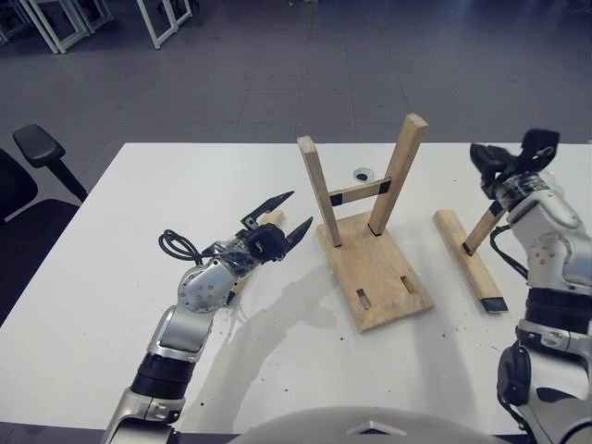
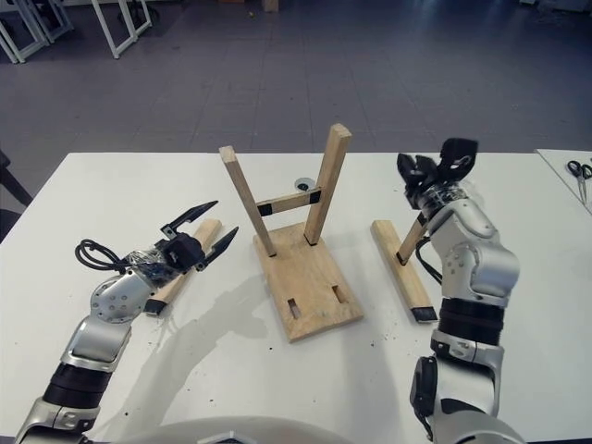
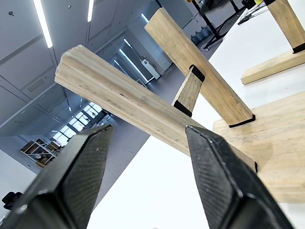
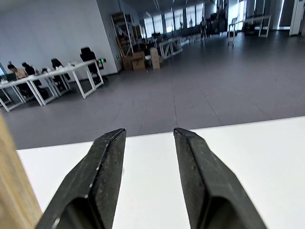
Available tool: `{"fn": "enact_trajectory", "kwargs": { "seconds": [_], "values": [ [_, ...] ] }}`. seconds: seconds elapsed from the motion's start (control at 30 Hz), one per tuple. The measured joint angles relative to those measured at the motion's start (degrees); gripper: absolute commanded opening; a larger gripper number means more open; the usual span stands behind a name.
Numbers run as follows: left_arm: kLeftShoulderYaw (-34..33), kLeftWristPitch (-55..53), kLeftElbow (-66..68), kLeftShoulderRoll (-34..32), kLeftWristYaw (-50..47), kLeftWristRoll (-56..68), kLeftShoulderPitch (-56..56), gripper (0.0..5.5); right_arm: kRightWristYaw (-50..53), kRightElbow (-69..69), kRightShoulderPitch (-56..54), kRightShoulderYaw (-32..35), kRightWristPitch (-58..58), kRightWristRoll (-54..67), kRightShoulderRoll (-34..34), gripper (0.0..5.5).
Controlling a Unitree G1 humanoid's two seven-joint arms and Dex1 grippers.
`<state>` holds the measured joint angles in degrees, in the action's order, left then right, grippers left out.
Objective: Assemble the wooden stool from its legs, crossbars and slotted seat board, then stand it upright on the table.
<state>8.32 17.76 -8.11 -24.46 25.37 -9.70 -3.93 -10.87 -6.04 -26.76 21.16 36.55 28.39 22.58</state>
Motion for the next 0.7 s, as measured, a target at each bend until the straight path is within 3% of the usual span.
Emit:
{"fn": "enact_trajectory", "kwargs": {
  "seconds": [0.1, 0.3, 0.37, 0.53, 0.7],
  "values": [
    [0.17, -0.29, -1.24, 0.78, -1.38, -0.50, 1.64, 2.81, -0.95, -8.56, 2.90, 1.36, 1.19, 3.69, 0.19, 1.83],
    [0.67, -1.69, -4.11, 2.06, -2.44, -0.71, 3.42, 2.81, -2.94, -18.53, 15.99, 0.54, -0.76, 4.43, -0.20, 3.07],
    [0.69, -2.23, -4.47, 2.14, -2.73, -0.71, 3.89, 2.81, -5.57, -20.96, 23.63, -0.62, -3.78, 3.84, -1.20, 3.11],
    [0.98, -3.10, -4.69, 2.38, -2.76, -0.71, 3.87, 2.81, -11.23, -16.31, 38.11, -1.22, -10.98, -0.15, -1.56, 3.11],
    [1.05, -3.71, -4.69, 2.59, -2.77, -0.71, 3.82, 2.81, -14.91, -6.67, 42.75, -1.33, -16.34, -3.74, -0.97, 3.11]
  ]
}}
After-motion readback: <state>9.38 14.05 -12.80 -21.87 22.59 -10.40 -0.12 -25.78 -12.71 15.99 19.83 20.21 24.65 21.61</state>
